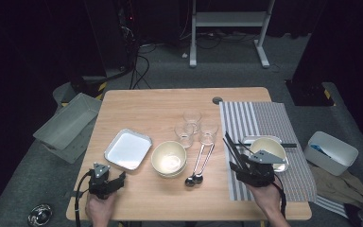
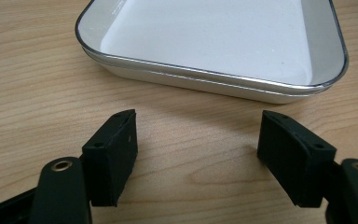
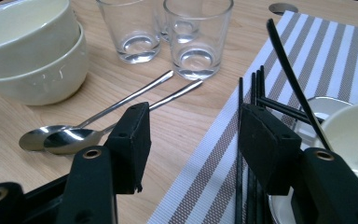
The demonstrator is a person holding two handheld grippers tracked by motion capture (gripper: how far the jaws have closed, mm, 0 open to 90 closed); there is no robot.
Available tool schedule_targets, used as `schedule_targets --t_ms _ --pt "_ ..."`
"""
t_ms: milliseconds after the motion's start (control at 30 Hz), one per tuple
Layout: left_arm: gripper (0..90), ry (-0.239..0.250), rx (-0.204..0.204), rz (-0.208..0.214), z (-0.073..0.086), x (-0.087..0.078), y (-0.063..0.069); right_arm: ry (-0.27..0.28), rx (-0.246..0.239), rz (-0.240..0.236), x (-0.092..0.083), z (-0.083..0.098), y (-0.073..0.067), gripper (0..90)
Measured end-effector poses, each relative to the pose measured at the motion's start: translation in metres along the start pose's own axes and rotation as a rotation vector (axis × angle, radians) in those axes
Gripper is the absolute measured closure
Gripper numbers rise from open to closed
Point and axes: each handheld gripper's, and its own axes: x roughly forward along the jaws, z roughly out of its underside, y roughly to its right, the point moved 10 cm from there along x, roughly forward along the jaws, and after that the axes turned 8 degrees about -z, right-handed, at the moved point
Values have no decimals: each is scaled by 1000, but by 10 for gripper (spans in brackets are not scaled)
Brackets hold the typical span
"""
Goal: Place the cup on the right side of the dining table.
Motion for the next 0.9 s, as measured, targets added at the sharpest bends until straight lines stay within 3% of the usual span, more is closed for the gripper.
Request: schedule_targets --t_ms 400,900 --pt "289 1 1 4 0 0 0 -7 -2 -25 14 -13 -4 448" --pt "289 -1 5 4 0 0 1 -1 -64 -36 33 -37 -10 481"
